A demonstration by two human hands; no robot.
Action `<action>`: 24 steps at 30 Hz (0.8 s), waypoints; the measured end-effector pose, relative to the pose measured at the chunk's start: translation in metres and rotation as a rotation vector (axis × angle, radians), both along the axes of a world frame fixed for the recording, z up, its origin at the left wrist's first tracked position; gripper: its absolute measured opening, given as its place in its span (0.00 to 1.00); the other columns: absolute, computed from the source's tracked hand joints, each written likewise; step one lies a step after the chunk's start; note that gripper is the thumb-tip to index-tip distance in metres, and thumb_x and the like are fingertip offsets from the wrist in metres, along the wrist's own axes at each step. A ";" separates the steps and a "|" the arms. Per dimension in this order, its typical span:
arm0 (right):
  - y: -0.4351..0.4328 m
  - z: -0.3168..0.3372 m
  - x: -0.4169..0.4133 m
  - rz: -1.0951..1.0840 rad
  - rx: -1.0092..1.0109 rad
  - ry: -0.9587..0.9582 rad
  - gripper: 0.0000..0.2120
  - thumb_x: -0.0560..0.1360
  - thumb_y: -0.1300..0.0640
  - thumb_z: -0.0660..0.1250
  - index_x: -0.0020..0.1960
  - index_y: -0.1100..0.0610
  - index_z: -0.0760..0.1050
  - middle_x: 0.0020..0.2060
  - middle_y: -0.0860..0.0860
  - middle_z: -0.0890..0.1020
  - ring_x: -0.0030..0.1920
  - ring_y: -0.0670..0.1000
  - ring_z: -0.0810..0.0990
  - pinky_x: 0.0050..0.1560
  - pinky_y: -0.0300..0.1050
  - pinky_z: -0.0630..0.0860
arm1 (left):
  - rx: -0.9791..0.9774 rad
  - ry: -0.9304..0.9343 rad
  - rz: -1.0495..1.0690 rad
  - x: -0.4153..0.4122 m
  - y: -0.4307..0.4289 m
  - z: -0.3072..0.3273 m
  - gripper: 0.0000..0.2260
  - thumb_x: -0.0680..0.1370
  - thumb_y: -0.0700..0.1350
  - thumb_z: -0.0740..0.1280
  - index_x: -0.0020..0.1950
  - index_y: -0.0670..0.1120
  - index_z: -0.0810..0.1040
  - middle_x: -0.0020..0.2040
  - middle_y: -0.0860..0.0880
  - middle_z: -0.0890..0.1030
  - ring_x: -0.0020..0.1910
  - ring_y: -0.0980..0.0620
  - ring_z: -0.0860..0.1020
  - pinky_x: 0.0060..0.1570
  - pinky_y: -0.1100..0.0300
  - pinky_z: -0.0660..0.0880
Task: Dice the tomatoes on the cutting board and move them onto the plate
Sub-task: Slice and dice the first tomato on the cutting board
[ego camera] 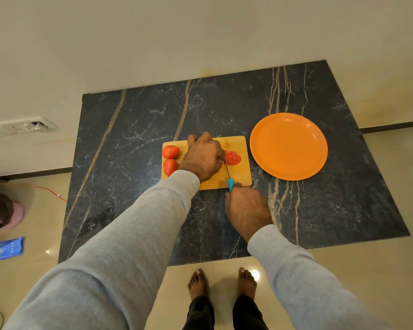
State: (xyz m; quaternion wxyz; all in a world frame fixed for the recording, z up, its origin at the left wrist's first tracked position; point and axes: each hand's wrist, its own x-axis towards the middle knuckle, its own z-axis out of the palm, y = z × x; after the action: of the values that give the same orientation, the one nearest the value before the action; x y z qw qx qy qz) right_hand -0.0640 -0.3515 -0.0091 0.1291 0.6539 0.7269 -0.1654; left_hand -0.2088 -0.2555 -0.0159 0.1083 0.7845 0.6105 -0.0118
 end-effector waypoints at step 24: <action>-0.022 0.013 0.050 -0.210 0.256 0.324 0.21 0.83 0.39 0.53 0.54 0.54 0.76 0.34 0.49 0.78 0.35 0.51 0.79 0.33 0.48 0.78 | -0.012 -0.075 0.096 -0.003 -0.004 0.013 0.10 0.81 0.54 0.69 0.60 0.56 0.84 0.59 0.52 0.83 0.64 0.48 0.74 0.70 0.44 0.61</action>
State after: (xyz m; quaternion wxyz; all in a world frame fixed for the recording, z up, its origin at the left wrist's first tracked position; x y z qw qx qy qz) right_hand -0.0142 -0.3731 0.0035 -0.0915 0.7018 0.6813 -0.1871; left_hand -0.2115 -0.2591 -0.0033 0.1364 0.7534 0.6429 0.0190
